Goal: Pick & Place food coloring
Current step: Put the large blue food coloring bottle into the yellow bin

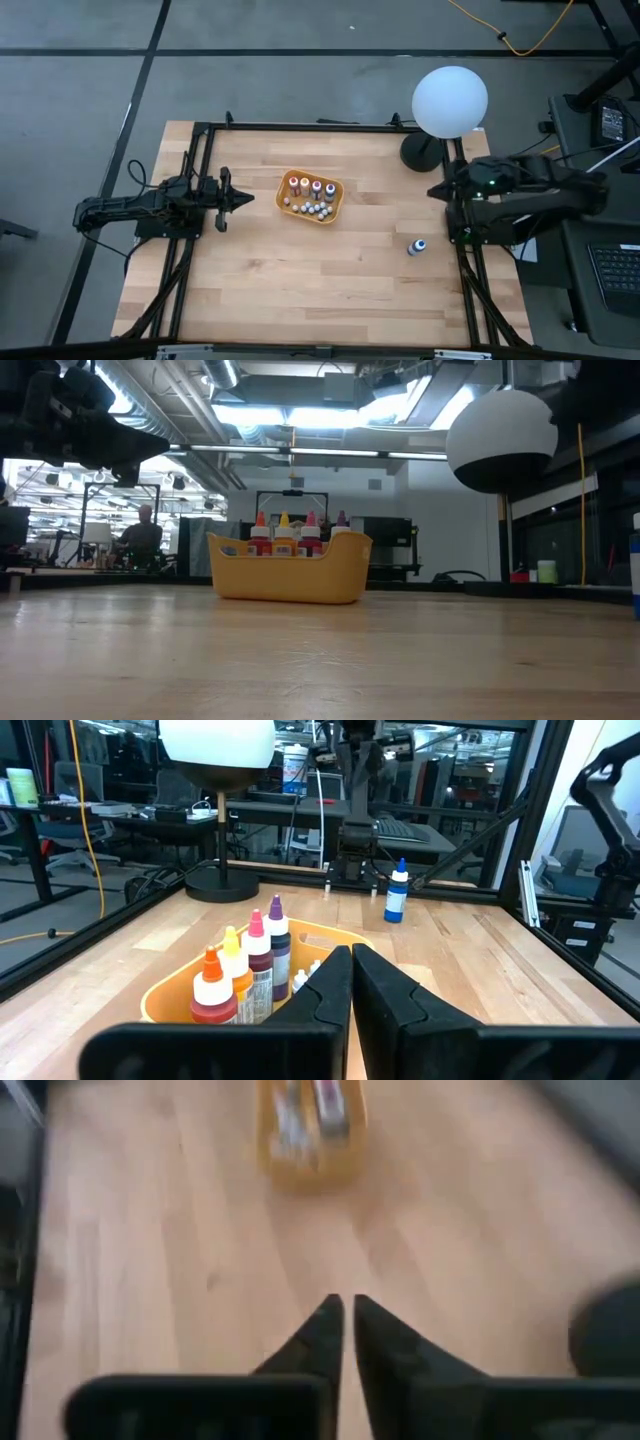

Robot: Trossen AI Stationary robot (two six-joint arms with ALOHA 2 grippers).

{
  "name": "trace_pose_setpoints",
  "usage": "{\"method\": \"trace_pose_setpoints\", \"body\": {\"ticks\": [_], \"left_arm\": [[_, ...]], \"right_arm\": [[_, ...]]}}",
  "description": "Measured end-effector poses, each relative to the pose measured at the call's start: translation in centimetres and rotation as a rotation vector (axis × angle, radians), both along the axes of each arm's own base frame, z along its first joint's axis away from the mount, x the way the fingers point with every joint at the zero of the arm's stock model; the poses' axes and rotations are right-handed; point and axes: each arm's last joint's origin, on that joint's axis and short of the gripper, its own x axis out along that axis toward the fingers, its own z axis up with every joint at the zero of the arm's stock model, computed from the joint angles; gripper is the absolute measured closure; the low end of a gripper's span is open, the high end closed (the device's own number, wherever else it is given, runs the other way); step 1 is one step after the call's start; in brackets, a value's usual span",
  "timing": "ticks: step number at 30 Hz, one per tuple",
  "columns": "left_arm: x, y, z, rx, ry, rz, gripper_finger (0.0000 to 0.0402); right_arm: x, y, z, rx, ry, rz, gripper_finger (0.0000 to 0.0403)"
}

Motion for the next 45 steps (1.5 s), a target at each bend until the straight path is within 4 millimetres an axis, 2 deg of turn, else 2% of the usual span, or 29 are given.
{"method": "trace_pose_setpoints", "body": {"ticks": [5, 11, 15, 24, 32, 39, 45], "left_arm": [[0.0, 0.0, 0.0, 0.000, 0.000, 0.000, 0.0391], [0.0, 0.0, 0.0, 0.000, 0.000, 0.000, 0.0395], [0.0, 0.0, 0.0, 0.000, 0.000, 0.000, 0.0393], [0.0, 0.0, 0.0, 0.000, 0.000, 0.000, 0.0389], [0.0, 0.0, 0.0, 0.000, 0.000, 0.000, 0.0393], [0.0, 0.0, 0.0, 0.000, 0.000, 0.000, 0.0389], [0.0, 0.0, 0.0, 0.000, 0.000, 0.000, 0.0393]], "right_arm": [[1.0, 0.3, -0.1, 0.146, 0.189, -0.039, 0.0273], [2.2, 0.6, -1.7, 0.332, 0.279, -0.132, 0.0137], [3.2, 1.1, -3.0, 0.449, 0.374, -0.177, 0.0088], [6.7, 4.1, -4.7, 0.575, 0.522, -0.299, 0.0080], [8.1, 6.1, -6.7, 0.517, 0.657, -0.442, 0.0080], [9.5, 8.2, -8.9, 0.380, 0.744, -0.415, 0.0080], [10.5, 8.7, -11.5, 0.326, 0.782, -0.389, 0.0080]]}}
